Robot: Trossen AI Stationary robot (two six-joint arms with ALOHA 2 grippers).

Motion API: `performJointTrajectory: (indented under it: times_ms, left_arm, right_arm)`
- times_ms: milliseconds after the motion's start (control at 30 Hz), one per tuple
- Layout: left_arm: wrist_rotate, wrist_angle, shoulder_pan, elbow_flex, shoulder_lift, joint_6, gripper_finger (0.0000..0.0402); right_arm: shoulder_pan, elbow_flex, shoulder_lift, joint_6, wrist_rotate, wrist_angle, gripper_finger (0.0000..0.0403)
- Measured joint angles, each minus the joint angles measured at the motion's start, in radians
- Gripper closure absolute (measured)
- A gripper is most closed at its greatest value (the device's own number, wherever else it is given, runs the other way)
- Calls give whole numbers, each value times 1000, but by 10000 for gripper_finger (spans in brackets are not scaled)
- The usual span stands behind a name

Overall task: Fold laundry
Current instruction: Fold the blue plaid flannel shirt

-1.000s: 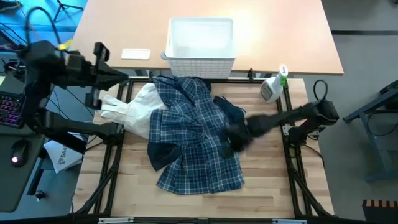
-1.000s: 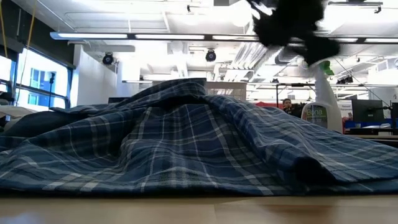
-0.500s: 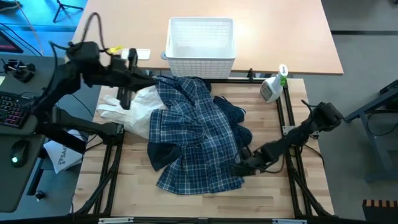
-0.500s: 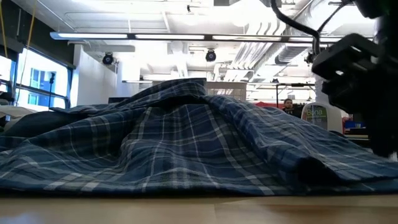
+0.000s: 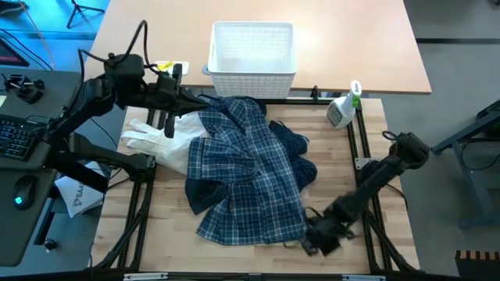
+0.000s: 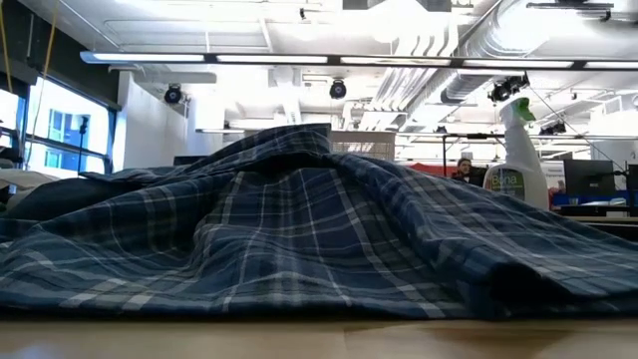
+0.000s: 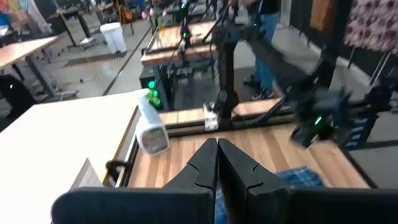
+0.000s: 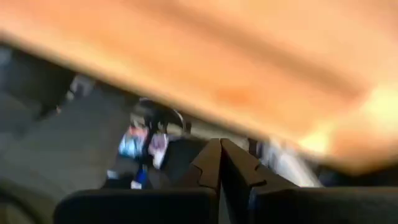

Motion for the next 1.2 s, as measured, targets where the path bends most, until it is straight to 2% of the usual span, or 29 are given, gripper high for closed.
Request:
performJointTrajectory:
  times_ms: [33, 200, 300, 567, 633, 700, 800, 933, 1067, 1133, 1200]
  left_arm:
    - [-6, -10, 1, 0, 0, 2, 401]
    - [-37, -26, 0, 0, 2, 5, 401]
    - [-37, -26, 0, 0, 3, 4, 401]
    - [-36, -27, -3, 0, 3, -14, 401]
    - [-35, -28, -3, 0, 3, -29, 401]
    - [-34, -34, -3, 0, 3, -43, 401]
    - [-34, -35, -3, 0, 3, -55, 401]
    - [-34, -43, -3, 0, 3, -57, 401]
    - [-34, -60, -3, 0, 3, -56, 401]
    - [-34, -59, -3, 0, 3, -57, 401]
    - [-34, -60, -3, 0, 3, -56, 401]
  right_arm:
    - [16, 20, 0, 17, 24, -3, 397]
    - [17, 67, 0, 62, 309, -122, 391]
    - [-36, 41, -6, 33, 397, -142, 361]
    - [-185, -68, -6, -90, 486, -148, 204]
    - [-208, -97, -6, -134, 487, -117, 181]
    - [-222, -134, -6, -183, 510, -45, 175]
    - [-237, -197, -1, -237, 549, 185, 196]
    - [-244, -256, 25, -257, 549, 374, 269]
    - [-231, -254, 23, -272, 483, 358, 373]
    - [-208, -221, 13, -256, 421, 318, 392]
    - [-181, -171, -1, -193, 342, 274, 387]
